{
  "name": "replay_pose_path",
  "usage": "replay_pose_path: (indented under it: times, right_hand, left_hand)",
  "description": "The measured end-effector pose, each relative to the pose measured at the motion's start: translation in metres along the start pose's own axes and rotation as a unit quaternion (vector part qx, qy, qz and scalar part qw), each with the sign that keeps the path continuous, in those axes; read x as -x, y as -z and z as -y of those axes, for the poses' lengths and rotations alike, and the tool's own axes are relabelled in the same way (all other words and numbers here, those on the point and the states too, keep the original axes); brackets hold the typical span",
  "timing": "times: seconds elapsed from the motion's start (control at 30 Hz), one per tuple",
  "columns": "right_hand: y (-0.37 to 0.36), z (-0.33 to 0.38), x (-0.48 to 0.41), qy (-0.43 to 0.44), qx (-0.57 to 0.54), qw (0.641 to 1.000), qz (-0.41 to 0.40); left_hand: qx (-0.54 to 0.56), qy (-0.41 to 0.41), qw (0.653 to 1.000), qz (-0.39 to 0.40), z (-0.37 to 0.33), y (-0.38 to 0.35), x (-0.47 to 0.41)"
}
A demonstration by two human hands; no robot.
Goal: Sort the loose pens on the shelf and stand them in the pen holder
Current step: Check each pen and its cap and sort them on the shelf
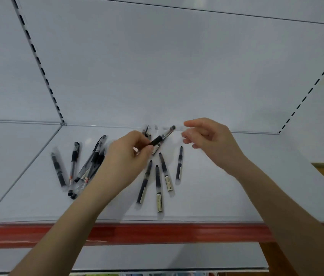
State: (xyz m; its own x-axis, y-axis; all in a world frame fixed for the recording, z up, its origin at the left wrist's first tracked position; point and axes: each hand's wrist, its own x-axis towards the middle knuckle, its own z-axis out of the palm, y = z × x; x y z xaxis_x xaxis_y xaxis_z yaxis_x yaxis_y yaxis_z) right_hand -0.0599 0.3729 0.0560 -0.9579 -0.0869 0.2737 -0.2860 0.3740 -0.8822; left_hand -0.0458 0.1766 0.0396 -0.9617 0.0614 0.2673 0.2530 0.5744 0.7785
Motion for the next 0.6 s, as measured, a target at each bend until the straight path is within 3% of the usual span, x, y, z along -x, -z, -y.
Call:
replay_pose_path:
  times: [0.1, 0.23, 0.37, 0.6]
  right_hand:
    - [0.013, -0.035, -0.008, -0.031, 0.217, 0.974, -0.048]
    - [0.022, -0.066, -0.008, -0.095, 0.364, 0.927, 0.004]
    - [0.019, -0.069, -0.009, -0.13, 0.412, 0.902, 0.004]
    - [0.01, -0.06, -0.01, -0.166, 0.409, 0.897, 0.003]
  left_hand:
    - [-0.153, 0.027, 0.986, -0.066, 0.025, 0.001, -0.003]
    - [-0.256, 0.073, 0.96, -0.082, 0.047, 0.005, -0.003]
    - [-0.274, 0.082, 0.955, -0.085, 0.052, 0.006, -0.004]
    - [-0.303, 0.061, 0.947, -0.082, 0.052, -0.001, -0.004]
